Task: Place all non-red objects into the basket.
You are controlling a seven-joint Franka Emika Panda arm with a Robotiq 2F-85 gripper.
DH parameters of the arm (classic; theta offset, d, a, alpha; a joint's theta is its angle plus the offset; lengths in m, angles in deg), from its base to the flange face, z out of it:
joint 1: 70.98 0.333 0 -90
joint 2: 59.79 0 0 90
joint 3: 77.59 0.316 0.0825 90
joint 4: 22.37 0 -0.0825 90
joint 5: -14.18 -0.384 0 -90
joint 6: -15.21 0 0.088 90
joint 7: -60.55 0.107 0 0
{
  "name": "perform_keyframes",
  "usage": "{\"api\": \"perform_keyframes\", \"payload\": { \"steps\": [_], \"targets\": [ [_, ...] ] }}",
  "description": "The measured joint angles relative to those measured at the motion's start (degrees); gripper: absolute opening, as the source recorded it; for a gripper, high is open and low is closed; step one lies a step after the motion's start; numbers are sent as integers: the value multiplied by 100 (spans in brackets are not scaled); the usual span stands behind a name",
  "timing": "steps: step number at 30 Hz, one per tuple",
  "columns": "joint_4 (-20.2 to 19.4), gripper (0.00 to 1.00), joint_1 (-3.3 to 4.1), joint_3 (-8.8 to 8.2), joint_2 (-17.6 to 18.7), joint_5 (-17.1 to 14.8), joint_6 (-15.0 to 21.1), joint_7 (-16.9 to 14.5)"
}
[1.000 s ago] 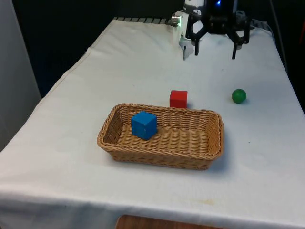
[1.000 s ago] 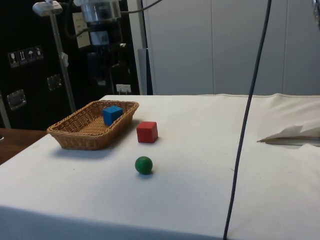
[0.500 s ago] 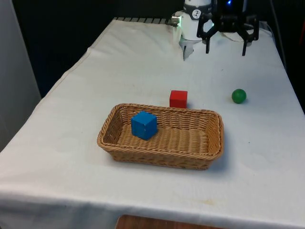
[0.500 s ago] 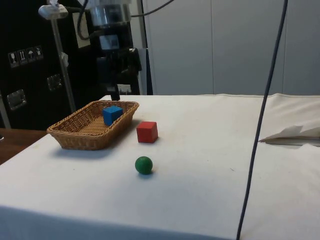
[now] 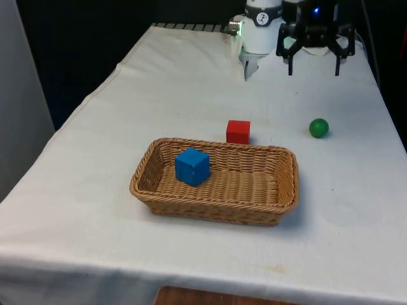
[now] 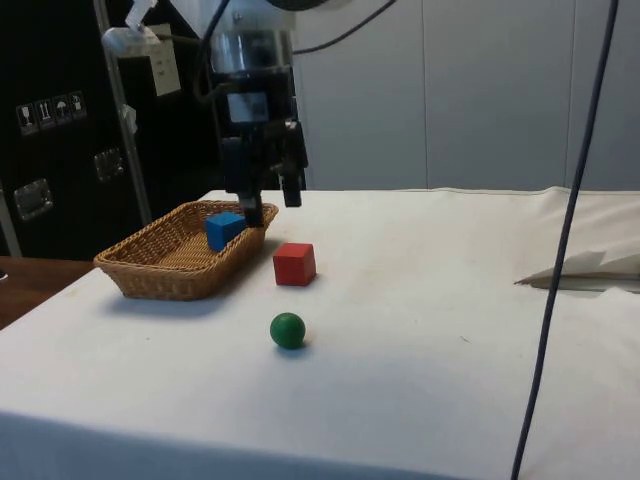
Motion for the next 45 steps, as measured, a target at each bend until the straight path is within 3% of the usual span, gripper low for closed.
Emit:
{"api": "perform_keyframes", "payload": {
  "steps": [10, 20, 33, 45],
  "targets": [
    [-355, 100, 0, 201, 69, -241, 544, -155],
    [-384, 100, 0, 413, 481, -241, 1123, -155],
    [-384, 100, 0, 647, 859, -74, 1570, -63],
    [-361, 100, -6, 688, 1261, 23, 2000, -97]
  ]
}}
